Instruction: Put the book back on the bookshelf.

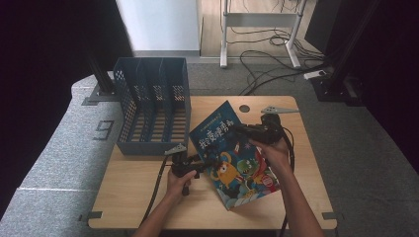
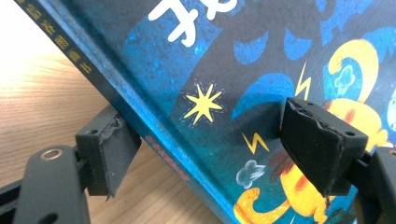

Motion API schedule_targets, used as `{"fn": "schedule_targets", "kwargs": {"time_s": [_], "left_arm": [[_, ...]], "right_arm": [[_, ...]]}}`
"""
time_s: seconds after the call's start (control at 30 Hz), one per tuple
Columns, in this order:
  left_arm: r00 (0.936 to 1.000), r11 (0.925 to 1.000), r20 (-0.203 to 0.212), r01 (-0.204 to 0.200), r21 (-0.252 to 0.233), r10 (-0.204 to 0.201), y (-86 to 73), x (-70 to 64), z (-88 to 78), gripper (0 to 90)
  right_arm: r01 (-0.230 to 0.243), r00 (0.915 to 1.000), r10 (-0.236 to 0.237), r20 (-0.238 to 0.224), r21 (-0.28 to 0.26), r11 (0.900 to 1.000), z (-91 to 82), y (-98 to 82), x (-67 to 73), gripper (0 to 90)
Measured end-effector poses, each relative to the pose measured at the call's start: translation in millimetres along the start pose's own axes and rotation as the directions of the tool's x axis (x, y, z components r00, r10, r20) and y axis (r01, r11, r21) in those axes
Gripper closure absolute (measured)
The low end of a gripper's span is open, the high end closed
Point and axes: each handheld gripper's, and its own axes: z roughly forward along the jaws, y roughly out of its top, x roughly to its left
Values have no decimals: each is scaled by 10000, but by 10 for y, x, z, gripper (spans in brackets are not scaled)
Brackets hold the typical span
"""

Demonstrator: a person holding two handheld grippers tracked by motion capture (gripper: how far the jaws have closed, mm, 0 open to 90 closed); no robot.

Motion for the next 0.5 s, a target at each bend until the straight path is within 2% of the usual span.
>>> {"fn": "schedule_targets", "kwargs": {"time_s": [0.13,0.27,0.43,0.5], "left_arm": [[10000,9994,83,26,-331,-24,34,-8,-51,227],[9999,9979,152,-4,-652,14,73,-33,-124,254],[9999,9981,105,-51,-618,58,87,-51,-172,284],[9997,9979,233,107,-640,-93,93,-35,-184,307]], "right_arm": [[167,9997,-171,-171,-218,9996,-25,1,17,847],[531,9974,-557,-448,-564,9970,-61,1,75,847],[792,9947,-835,-593,-719,9943,-81,0,103,843],[880,9941,-924,-576,-738,9934,-86,-4,103,841]]}}
